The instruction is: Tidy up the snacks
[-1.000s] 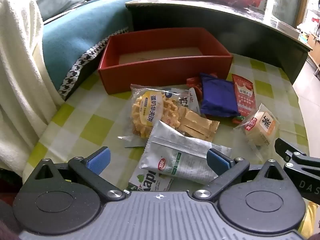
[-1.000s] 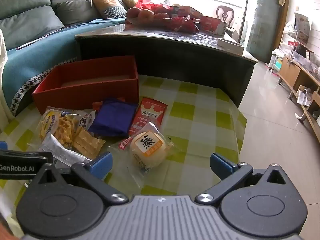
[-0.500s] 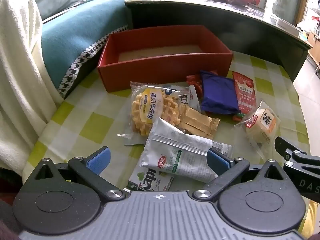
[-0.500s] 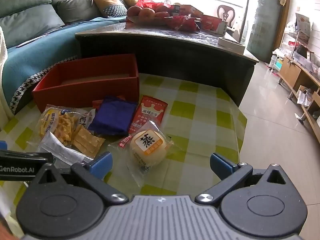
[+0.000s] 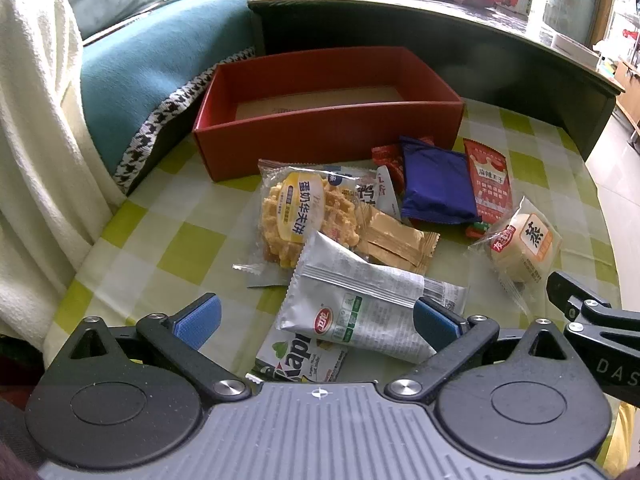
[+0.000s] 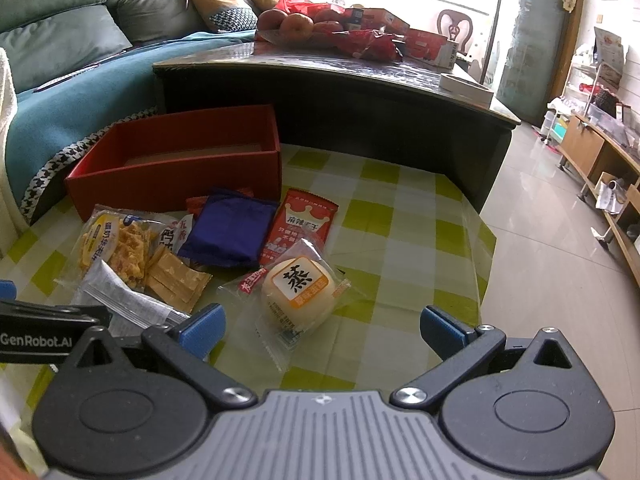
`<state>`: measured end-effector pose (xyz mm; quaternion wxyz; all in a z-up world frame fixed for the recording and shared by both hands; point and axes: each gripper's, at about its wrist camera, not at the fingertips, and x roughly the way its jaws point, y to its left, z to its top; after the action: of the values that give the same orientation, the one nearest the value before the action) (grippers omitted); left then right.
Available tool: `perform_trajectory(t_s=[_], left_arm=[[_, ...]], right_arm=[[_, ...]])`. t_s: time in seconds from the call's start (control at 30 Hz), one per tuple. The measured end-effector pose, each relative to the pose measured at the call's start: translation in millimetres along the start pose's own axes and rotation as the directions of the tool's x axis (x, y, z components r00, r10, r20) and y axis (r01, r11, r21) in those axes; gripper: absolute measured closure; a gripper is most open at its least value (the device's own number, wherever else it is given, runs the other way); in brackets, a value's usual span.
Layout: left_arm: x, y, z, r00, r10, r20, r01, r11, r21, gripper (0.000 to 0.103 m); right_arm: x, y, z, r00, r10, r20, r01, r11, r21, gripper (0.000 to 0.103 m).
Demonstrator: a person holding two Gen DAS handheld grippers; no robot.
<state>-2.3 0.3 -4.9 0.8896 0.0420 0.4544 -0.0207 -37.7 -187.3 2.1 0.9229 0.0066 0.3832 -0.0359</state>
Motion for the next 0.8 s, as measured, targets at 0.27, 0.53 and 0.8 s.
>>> perform_trajectory(t_s=[0.27, 0.53, 0.8], left_arm=[[0.1, -0.2, 0.3, 1.000, 0.001, -0.001, -0.001, 1.000, 0.000, 0.000], [0.1, -0.3, 0.2, 1.000, 0.002, -0.003, -0.002, 1.000, 0.000, 0.000], [0.3, -0.5, -1.0, 1.000, 0.002, -0.002, -0.002, 1.000, -0.001, 0.000]], right_arm=[[0.7, 0.8, -0.2, 1.000, 0.003, -0.002, -0.003, 1.000, -0.004, 0.000], [1.7, 1.0, -0.6, 1.000, 0.007, -0.007, -0.007, 1.000, -0.009, 0.000], [2.0, 1.2, -0.8, 1.000, 0.007, -0.008, -0.007, 1.000, -0.010, 0.000]])
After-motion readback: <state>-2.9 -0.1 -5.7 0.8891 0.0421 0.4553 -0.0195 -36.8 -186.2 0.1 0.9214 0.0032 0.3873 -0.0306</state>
